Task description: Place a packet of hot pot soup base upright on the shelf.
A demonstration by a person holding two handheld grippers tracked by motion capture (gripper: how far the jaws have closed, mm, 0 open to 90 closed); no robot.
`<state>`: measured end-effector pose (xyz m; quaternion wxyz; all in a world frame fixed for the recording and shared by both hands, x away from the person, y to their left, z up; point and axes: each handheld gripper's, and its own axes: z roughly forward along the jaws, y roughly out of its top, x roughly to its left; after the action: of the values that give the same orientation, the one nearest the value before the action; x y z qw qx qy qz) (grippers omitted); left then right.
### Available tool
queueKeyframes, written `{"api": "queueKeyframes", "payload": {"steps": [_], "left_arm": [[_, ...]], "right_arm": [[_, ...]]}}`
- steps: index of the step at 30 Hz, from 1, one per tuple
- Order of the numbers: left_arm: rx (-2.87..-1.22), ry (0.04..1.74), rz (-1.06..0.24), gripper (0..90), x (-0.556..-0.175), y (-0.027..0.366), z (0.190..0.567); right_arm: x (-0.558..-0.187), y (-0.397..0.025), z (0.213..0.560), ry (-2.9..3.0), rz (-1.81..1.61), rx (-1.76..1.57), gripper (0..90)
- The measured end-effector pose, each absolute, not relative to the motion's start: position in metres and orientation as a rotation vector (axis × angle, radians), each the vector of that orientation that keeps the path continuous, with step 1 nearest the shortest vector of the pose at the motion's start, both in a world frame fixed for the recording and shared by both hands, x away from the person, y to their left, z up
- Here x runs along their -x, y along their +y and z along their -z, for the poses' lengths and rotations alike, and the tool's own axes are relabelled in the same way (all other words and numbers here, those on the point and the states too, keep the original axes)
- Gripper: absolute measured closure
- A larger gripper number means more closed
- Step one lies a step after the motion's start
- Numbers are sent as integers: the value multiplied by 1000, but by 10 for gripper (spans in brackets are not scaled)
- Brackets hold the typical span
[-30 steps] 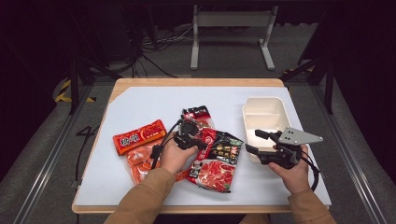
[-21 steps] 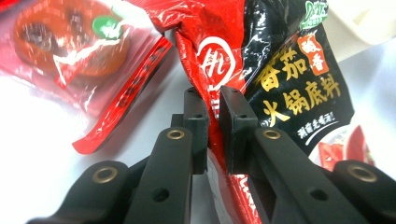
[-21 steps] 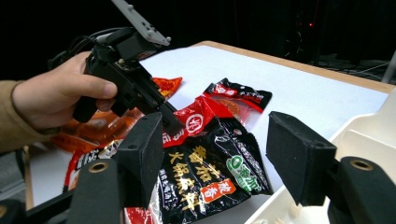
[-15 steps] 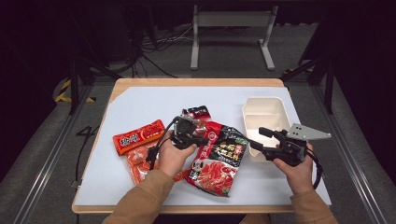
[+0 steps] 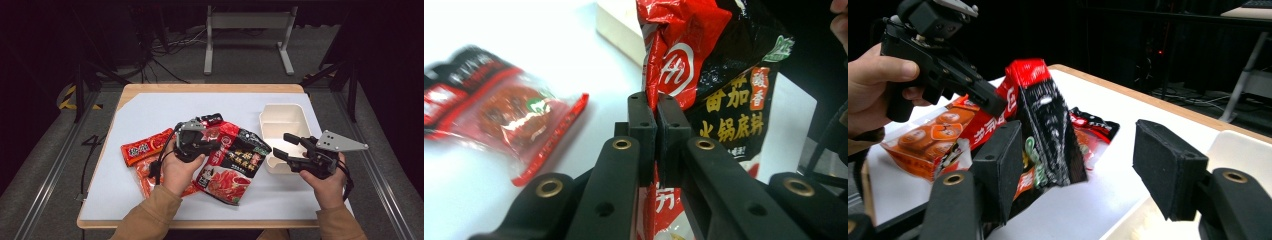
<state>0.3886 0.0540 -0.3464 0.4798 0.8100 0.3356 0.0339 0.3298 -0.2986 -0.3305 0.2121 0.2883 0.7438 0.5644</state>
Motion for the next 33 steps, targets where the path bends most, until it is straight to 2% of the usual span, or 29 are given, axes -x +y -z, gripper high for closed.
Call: {"api": "queueKeyframes", "payload": {"steps": [11, 33], "left_arm": [[-1868, 765, -230, 877, -376, 63, 332], [-1809, 751, -312, 878, -366, 76, 326]], "right_arm": [[-331, -288, 331, 2095, -1592, -818, 373], [-357, -238, 336, 2201, -1648, -854, 373]]}}
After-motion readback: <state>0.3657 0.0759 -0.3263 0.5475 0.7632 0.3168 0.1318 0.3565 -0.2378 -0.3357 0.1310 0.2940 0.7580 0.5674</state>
